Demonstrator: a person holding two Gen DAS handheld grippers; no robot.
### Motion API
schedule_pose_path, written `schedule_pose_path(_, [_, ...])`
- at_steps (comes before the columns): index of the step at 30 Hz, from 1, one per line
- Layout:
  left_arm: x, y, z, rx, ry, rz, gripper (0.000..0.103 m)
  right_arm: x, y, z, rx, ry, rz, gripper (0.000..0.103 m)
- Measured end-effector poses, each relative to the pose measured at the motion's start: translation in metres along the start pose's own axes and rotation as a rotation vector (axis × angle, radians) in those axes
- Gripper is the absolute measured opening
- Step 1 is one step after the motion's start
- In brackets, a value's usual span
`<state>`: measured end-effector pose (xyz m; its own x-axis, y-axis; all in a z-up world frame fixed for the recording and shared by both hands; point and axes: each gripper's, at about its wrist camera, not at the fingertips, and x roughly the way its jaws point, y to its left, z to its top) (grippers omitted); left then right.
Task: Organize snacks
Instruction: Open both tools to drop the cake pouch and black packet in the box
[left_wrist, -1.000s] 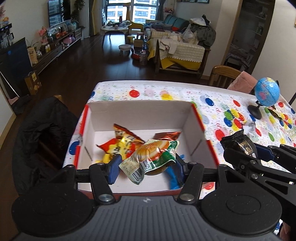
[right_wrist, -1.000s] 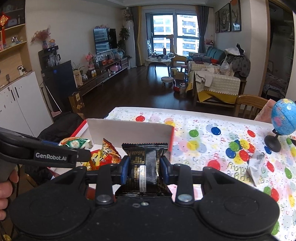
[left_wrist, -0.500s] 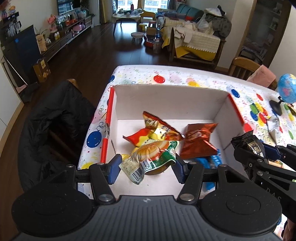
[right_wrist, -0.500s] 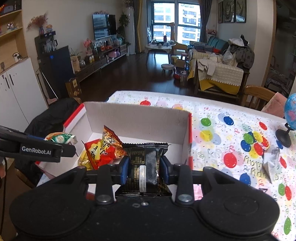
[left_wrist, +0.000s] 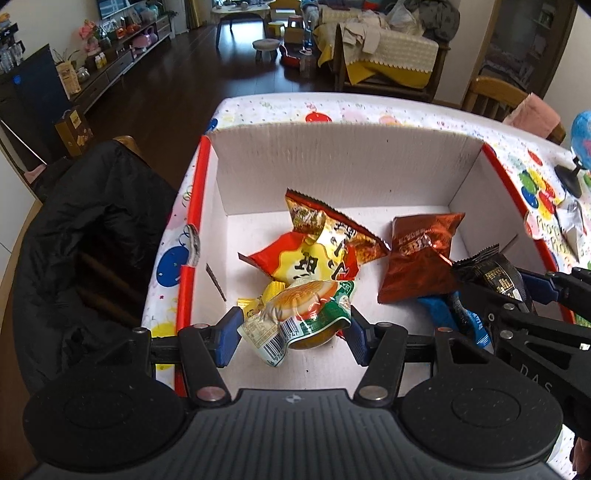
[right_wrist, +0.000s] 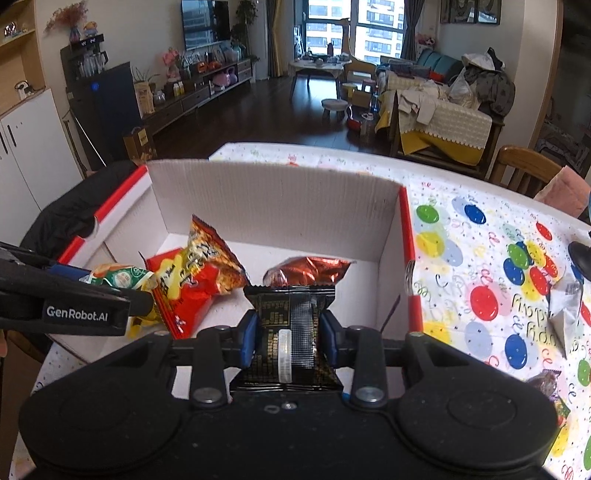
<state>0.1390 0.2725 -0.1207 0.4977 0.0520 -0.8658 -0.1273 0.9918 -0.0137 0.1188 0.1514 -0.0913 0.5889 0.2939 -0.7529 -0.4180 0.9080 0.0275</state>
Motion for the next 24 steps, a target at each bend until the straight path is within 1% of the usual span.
schedule_pose_path(6, [0.007, -0.008, -0.001, 0.039, 0.005, -0.004, 0.058, 0.009, 0.001, -0.002, 0.004, 0.023, -0.004, 0.034])
schedule_pose_path(9, [0.010, -0.014, -0.001, 0.066, 0.001, 0.011, 0.058, 0.012, 0.000, -0.003, 0.006, 0.033, -0.008, 0.034])
schedule_pose_path(10, [0.010, -0.015, -0.001, 0.072, -0.003, 0.011, 0.057, 0.013, -0.001, -0.004, 0.007, 0.037, -0.009, 0.034])
schedule_pose_path(13, [0.010, -0.017, 0.000, 0.074, -0.002, 0.001, 0.057, 0.015, -0.001, -0.005, 0.013, 0.044, -0.009, 0.034])
schedule_pose_path(14, [0.010, -0.018, -0.001, 0.078, -0.004, -0.002, 0.059, 0.015, -0.002, -0.006, 0.017, 0.046, -0.008, 0.035])
schedule_pose_path(16, [0.009, -0.019, -0.002, 0.084, -0.007, -0.005, 0.059, 0.014, -0.002, -0.006, 0.022, 0.044, -0.008, 0.037])
schedule_pose_path(20, [0.005, -0.021, -0.004, 0.092, -0.015, -0.013, 0.059, 0.009, -0.003, -0.007, 0.026, 0.036, -0.001, 0.042])
schedule_pose_path(24, [-0.003, -0.022, -0.006, 0.096, -0.035, -0.028, 0.059, 0.001, -0.004, -0.008, 0.033, 0.016, -0.001, 0.053])
